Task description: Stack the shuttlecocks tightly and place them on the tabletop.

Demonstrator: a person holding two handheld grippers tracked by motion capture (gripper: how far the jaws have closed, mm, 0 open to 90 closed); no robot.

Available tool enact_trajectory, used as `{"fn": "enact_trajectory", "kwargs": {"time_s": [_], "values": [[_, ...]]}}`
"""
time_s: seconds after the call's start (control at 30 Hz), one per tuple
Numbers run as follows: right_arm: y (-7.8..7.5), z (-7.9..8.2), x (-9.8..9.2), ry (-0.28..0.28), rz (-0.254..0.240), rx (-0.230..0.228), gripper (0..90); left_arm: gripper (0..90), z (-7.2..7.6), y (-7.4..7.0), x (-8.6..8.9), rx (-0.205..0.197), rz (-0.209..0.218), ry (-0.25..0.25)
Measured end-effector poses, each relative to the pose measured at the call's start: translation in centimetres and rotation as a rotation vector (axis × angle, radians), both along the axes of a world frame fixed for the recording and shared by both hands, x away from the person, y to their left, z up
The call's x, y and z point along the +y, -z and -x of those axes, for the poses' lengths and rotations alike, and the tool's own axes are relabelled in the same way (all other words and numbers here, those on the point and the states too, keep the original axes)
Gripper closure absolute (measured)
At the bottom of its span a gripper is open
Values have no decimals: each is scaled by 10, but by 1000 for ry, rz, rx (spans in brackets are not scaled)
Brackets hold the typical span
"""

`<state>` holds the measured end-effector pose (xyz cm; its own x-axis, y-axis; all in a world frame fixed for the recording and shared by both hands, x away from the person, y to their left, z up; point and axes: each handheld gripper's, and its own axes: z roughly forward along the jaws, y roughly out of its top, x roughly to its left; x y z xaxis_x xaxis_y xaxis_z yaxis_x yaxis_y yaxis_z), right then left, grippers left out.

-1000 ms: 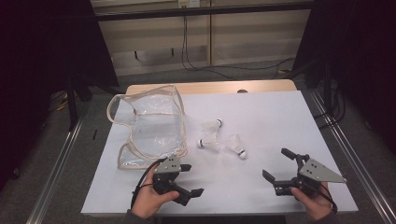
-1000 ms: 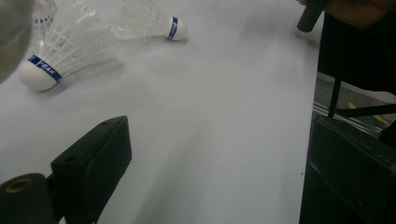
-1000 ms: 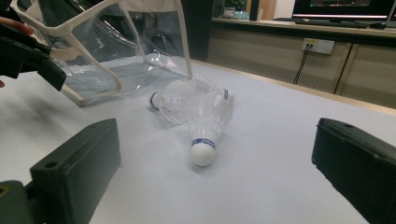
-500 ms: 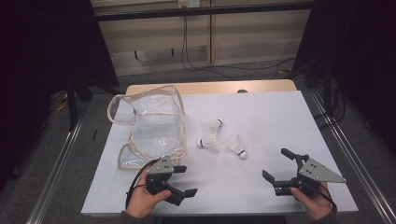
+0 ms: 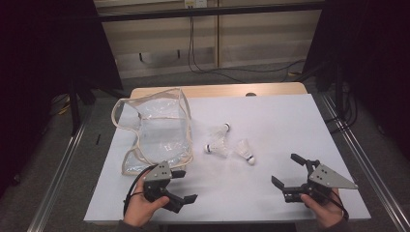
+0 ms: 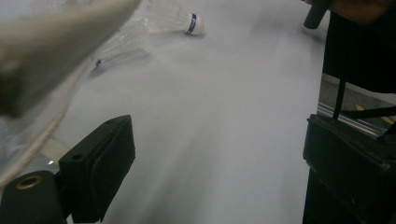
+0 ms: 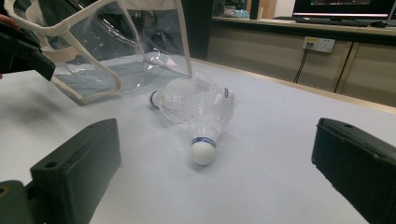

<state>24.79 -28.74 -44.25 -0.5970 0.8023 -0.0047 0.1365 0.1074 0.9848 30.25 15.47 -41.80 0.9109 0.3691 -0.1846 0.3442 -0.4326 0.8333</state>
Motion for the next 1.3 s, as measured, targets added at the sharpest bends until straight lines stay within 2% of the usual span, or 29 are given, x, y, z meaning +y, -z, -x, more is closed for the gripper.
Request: {"fn": "enact_trajectory", "kwargs": {"time_s": [0.03, 0.07, 0.13, 0.47, 0.63, 0.8, 1.03, 1.3], "values": [[0, 0, 0, 0, -1, 1, 5, 43, 0, 0, 3, 2, -6, -10], [0, 0, 0, 0, 2, 0, 5, 42, -1, 0, 6, 2, -5, -11], [0, 0, 0, 1, 1, 2, 4, 68, -1, 0, 9, 0, -12, -21], [0, 0, 0, 2, 2, 1, 5, 52, -1, 1, 22, -9, -21, -20], [0, 0, 1, 0, 4, 1, 5, 48, -2, 4, 30, -8, -29, -57], [1, -1, 1, 0, 3, 2, 5, 45, -1, 4, 38, -23, -33, -58], [1, -1, 1, 2, 6, 1, 5, 39, -4, 5, 50, -41, -30, -85], [1, -1, 2, 2, 14, 4, 5, 39, -7, 9, 58, -31, -32, -97]]}}
